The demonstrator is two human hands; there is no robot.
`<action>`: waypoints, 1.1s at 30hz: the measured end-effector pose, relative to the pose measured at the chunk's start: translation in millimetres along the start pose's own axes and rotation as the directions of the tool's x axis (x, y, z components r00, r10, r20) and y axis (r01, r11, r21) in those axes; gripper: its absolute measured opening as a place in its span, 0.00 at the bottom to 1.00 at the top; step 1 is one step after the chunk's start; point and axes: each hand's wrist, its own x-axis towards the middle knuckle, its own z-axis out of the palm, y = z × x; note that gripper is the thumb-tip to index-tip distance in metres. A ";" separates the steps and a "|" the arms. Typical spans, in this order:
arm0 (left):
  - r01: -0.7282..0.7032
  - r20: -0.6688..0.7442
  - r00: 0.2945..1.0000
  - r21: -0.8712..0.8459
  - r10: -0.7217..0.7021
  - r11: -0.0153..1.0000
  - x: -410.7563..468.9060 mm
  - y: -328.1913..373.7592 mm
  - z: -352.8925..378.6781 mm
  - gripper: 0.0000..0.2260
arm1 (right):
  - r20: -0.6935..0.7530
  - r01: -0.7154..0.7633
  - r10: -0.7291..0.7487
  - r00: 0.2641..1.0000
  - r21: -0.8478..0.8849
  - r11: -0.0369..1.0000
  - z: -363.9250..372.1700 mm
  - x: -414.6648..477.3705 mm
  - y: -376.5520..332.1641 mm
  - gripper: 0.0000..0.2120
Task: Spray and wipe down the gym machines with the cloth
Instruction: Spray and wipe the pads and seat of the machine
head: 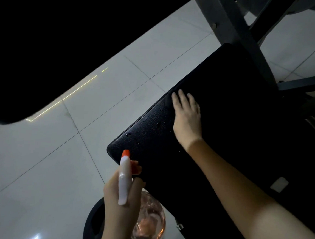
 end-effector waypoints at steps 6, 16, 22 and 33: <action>-0.004 0.014 1.000 0.112 0.002 0.994 -16.1 -11.7 -14.3 0.24 | 0.134 0.485 -0.469 0.873 -0.138 0.864 -17.5 -25.9 35.7 0.28; 0.090 0.051 0.994 0.124 -0.097 0.988 -21.2 -4.3 -26.1 0.25 | 0.137 0.575 -0.567 0.812 -0.028 0.818 2.8 -48.6 -15.9 0.28; 0.116 0.027 0.993 0.052 -0.118 0.992 -18.8 -13.6 -28.6 0.08 | 0.012 0.168 -0.168 0.986 -0.055 0.984 12.5 -6.8 -39.3 0.24; 0.143 0.047 0.988 0.105 -0.149 0.984 -22.9 -21.5 -36.4 0.13 | 0.071 0.333 -0.327 0.942 -0.115 0.936 20.5 -27.6 -47.8 0.29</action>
